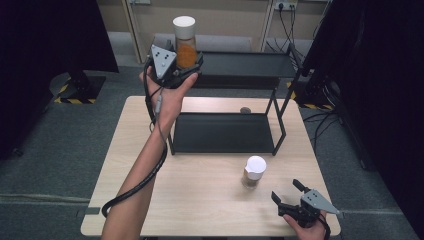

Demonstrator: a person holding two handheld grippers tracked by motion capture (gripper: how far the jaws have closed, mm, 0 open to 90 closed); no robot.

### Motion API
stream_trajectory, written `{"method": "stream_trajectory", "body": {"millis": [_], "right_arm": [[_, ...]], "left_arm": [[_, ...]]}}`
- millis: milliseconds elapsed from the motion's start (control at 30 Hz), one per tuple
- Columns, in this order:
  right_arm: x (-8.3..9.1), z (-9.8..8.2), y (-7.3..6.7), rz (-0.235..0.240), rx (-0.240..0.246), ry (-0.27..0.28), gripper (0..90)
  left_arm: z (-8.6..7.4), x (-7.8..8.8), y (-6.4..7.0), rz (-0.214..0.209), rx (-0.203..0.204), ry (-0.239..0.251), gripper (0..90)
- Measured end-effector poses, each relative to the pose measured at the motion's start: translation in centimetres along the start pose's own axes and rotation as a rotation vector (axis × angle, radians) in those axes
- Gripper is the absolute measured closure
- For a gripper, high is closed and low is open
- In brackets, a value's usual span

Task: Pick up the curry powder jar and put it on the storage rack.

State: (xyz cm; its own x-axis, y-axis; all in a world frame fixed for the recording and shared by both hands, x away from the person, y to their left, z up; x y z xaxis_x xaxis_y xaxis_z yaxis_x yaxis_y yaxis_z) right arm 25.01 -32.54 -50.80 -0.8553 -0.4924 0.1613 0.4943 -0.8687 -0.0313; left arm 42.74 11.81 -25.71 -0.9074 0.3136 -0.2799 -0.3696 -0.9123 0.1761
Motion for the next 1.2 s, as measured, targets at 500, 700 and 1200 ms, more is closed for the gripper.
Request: {"method": "stream_trajectory", "body": {"millis": [500, 700, 1200], "right_arm": [[0.0, 0.0, 0.0, 0.002, 0.004, -0.001, 4.9], [0.0, 0.0, -0.1, 0.001, 0.005, -0.003, 4.8], [0.0, 0.0, -0.1, 0.002, 0.004, -0.002, 4.8]], "left_arm": [[-2.4, 2.6, 0.1, -0.032, 0.009, -0.023, 13.5], [-3.9, 3.6, -0.2, -0.028, 0.010, -0.039, 13.5], [-6.1, 6.5, -0.4, -0.037, 0.010, -0.052, 13.4]]}}
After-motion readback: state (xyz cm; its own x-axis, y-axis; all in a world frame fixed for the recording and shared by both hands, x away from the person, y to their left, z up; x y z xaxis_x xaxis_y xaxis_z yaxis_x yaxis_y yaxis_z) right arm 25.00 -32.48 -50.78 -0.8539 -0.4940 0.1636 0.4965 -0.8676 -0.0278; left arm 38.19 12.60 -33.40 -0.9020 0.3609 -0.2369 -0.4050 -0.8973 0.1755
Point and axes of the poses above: each handheld gripper's, and its own axes: x roughly backward along the jaws, z roughly out of its top, y roughly to its right, the point moved 9 cm from there along -x, roughly forward along the jaws, and after that the axes turned 7 degrees about y, right-handed, at the moved point
